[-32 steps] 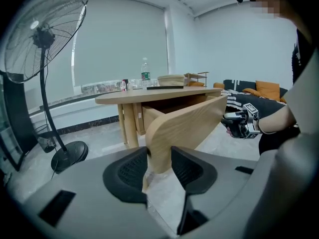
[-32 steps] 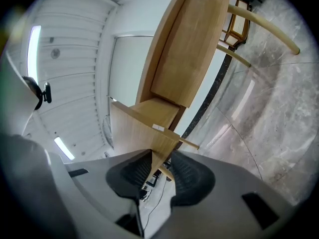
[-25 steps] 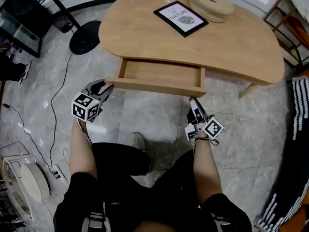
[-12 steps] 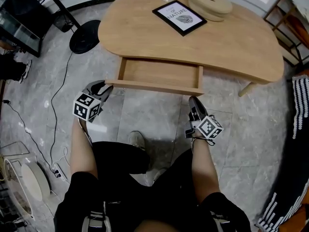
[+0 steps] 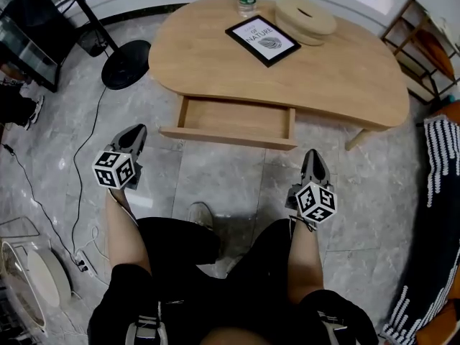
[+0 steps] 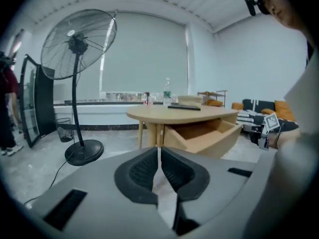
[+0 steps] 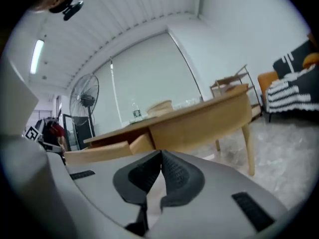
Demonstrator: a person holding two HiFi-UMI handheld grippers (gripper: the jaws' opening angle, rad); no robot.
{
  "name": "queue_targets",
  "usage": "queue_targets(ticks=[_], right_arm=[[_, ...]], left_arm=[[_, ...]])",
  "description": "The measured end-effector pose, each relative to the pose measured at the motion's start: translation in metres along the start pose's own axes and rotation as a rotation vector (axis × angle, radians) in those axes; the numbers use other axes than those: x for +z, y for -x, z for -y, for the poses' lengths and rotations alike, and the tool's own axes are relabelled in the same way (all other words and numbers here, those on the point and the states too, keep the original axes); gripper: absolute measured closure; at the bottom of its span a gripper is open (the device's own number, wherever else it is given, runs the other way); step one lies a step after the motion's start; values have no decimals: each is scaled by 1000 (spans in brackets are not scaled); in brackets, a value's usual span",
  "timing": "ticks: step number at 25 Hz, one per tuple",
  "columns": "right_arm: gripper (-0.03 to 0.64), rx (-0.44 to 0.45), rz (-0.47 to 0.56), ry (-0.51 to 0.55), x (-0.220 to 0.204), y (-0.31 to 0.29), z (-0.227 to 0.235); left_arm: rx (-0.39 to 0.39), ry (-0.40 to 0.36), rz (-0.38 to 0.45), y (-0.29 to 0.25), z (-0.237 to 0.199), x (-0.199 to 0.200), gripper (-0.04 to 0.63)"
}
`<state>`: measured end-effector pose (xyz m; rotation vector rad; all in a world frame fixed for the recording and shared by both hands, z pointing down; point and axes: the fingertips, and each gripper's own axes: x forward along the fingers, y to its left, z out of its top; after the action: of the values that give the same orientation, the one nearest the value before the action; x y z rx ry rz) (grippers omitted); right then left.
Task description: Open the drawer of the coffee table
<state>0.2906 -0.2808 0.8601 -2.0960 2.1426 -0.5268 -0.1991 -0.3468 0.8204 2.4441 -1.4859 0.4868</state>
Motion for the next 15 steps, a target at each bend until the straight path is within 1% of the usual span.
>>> queue_targets(ticks=[2, 4, 6, 7, 9, 11, 15], right_arm=[[600, -14, 77, 87, 47, 2, -13], [600, -24, 142, 168, 92, 3, -30], [601, -21, 185, 243, 128, 3, -52], [601, -17, 199, 274, 142, 3, -64], [601, 2, 220, 321, 165, 2, -92], [601, 36, 240, 354, 181, 1, -123], [601, 111, 259, 369, 198, -7, -177]], left_arm=[[34, 44, 81, 10, -2, 26, 563], [88, 63, 147, 20, 2, 54, 566], [139, 80, 205, 32, 14, 81, 572], [150, 89, 230, 37, 22, 94, 574], [148, 86, 259, 45, 41, 117, 574], [129, 65, 278, 50, 61, 139, 574], [84, 9, 327, 57, 91, 179, 574]])
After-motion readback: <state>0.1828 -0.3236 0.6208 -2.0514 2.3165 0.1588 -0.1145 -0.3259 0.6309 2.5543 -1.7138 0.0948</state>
